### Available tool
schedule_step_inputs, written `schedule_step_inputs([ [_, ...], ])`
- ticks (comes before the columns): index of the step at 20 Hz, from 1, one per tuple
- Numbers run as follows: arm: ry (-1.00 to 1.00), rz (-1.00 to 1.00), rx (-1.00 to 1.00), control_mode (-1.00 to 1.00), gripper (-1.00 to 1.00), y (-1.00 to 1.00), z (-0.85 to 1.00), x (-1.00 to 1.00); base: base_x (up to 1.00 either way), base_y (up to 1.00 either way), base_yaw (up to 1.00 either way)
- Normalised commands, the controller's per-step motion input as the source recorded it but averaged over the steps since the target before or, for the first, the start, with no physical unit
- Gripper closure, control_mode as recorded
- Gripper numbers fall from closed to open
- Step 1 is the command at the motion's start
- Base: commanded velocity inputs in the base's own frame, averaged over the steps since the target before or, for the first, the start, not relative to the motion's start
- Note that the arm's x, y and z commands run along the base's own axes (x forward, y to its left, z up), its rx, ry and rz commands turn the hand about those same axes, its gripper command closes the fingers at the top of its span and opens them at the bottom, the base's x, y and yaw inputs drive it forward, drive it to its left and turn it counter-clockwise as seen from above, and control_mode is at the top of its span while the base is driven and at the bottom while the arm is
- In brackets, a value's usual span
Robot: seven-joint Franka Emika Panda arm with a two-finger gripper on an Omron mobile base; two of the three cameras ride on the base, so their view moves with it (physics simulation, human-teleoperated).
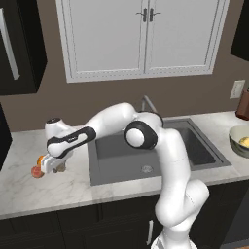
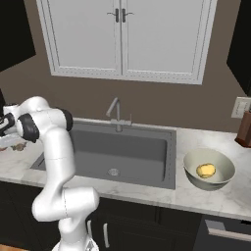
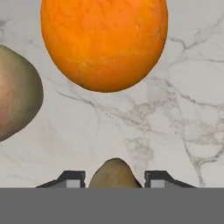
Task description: There is a mixed pile of frozen fruits and vegetables on the counter. Locate all the frozen vegetables and place the items in a bowl on the counter. Take all the frozen fruits and defrost them in a running sink.
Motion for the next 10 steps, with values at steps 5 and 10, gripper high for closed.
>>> schedule_step_inputs([
  [5, 0.01, 0.06, 0.00, -1.00, 1.00, -0.80, 0.14, 0.01, 0.00, 0.00, 0.00],
  [10, -0.01, 0.02, 0.00, -1.00, 1.00, -0.99, 0.71, -0.16, 0.00, 0.00, 0.00],
])
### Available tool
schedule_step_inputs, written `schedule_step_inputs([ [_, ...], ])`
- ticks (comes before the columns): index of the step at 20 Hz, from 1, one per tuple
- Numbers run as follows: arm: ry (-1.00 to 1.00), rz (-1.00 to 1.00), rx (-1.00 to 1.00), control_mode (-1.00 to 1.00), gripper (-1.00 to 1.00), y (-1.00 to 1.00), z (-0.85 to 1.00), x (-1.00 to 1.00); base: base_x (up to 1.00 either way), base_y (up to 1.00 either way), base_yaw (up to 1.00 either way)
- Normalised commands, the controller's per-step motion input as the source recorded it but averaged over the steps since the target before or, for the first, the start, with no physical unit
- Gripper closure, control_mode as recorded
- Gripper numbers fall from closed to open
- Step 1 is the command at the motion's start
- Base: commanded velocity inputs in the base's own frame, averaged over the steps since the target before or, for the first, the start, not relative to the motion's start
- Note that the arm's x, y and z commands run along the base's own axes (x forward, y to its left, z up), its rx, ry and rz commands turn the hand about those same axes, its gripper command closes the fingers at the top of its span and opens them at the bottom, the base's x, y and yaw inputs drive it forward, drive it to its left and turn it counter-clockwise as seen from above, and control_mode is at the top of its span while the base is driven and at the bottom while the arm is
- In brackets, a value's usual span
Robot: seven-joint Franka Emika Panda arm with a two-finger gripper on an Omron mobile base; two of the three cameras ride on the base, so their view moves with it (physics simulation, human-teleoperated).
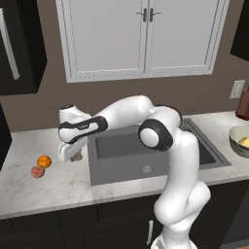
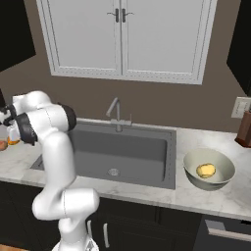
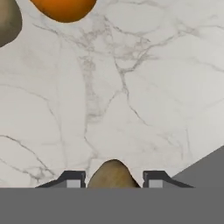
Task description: There is a mixed pile of frozen fruits and vegetables on the counter. Locate all the frozen vegetables and place the items in a bowl on the counter. Take all the frozen fruits and defrost them in a running sink.
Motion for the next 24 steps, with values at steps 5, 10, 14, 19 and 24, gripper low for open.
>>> schedule_step_inputs([
  [5, -0.03, -0.04, 0.03, -1.00, 1.00, -0.99, 0.86, -0.42, 0.00, 0.00, 0.00],
  [10, -0.11, -0.14, 0.27, -1.00, 1.00, -1.00, 0.18, -0.66, 0.00, 0.00, 0.00],
  [14, 0.00, -0.14, 0.31, -1.00, 1.00, -1.00, 0.00, -0.04, 0.00, 0.00, 0.00],
  [19, 0.01, -0.27, 0.21, -1.00, 1.00, -1.00, 0.41, -0.06, 0.00, 0.00, 0.00],
  [24, 0.15, -0.39, -0.03, -1.00, 1.00, -1.00, 0.56, 0.00, 0.00, 0.00, 0.00],
])
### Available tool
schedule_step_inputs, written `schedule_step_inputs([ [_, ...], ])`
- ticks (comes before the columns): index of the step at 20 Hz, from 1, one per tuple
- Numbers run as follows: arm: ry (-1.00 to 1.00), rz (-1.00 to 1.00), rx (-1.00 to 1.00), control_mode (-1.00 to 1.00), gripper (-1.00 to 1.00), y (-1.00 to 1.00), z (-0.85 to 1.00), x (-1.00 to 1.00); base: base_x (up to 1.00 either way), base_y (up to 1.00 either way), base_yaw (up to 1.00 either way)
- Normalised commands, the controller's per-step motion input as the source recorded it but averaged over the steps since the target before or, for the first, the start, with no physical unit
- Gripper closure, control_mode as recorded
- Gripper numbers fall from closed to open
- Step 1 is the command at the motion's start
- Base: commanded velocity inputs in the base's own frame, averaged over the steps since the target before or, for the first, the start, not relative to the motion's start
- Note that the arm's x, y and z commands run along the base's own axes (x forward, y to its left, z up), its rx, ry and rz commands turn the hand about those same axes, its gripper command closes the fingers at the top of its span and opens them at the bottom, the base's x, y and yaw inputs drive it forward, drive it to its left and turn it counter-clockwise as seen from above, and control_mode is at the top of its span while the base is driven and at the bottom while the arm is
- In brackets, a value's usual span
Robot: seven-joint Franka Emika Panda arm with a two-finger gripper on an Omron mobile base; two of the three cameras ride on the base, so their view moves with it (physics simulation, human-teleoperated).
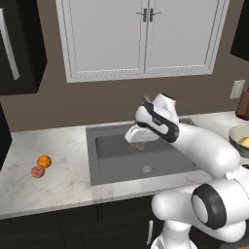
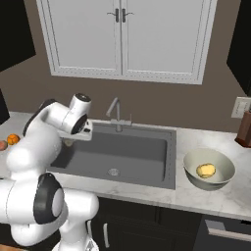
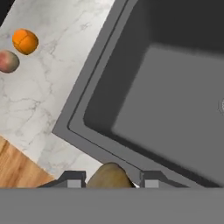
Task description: There is a mixed pile of frozen fruits and vegetables on the counter. Locate all the frozen vegetables and place the items in a bowl on the counter. Take all the frozen fruits and defrost them in a running sink.
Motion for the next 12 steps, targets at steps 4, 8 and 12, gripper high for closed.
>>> schedule_step_inputs([
  [4, 0.12, -0.48, -0.25, -1.00, 1.00, -1.00, 0.09, 0.00, 0.00, 0.00, 0.00],
  [8, 0.07, -0.36, -0.22, -1.00, 1.00, -0.97, 0.24, 0.12, 0.00, 0.00, 0.00],
  [12, 0.13, -0.33, -0.21, -1.00, 1.00, -0.96, 0.17, 0.00, 0.00, 0.00, 0.00],
])
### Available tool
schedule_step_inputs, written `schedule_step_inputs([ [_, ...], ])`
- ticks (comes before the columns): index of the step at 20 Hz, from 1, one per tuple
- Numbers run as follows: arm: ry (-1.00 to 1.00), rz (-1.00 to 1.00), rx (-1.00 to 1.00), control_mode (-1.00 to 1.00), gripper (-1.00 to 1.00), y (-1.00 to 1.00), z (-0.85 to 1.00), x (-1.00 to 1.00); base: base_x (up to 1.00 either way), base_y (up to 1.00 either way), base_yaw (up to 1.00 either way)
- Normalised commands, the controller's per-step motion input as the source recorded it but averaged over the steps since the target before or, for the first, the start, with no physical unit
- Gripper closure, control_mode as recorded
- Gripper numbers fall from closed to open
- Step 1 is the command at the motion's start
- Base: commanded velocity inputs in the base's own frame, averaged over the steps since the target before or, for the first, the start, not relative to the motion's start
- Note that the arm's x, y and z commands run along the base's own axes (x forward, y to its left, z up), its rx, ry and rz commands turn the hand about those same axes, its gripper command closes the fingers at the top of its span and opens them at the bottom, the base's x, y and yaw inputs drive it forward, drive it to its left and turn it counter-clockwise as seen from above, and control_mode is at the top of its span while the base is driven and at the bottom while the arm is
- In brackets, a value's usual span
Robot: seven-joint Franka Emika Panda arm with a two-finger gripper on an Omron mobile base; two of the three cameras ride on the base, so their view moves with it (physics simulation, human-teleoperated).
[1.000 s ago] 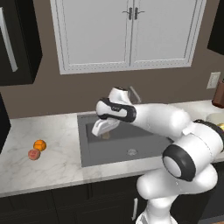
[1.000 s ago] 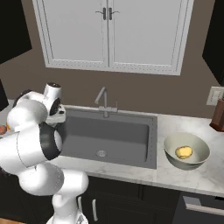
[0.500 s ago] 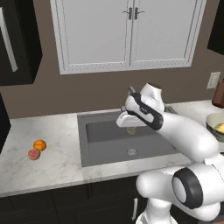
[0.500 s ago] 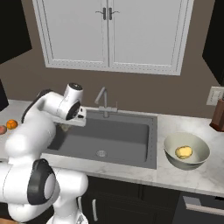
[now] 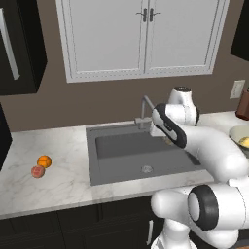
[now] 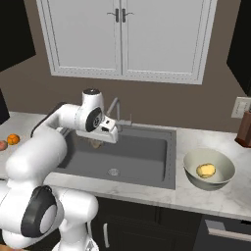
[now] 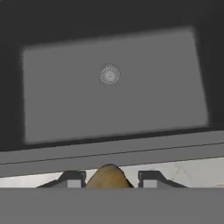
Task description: There is a mixed pile of frozen fruits and vegetables on the counter. Locate all the frozen vegetables and place the items in a bowl on the counter. Take all the frozen fruits and defrost them in a running sink.
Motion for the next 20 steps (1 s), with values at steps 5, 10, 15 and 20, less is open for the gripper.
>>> schedule_step_inputs([
  [5, 0.23, -0.44, -0.25, -1.00, 1.00, -0.96, 0.01, -0.08, 0.00, 0.00, 0.00],
  [10, 0.23, -0.45, -0.16, -1.00, 1.00, -1.00, 0.14, 0.00, 0.00, 0.00, 0.00],
  [15, 0.12, -0.43, -0.04, -1.00, 1.00, -1.00, 0.42, -0.04, 0.00, 0.00, 0.00],
  [20, 0.01, -0.39, -0.01, -1.00, 1.00, -1.00, 0.51, -0.21, 0.00, 0.00, 0.00],
])
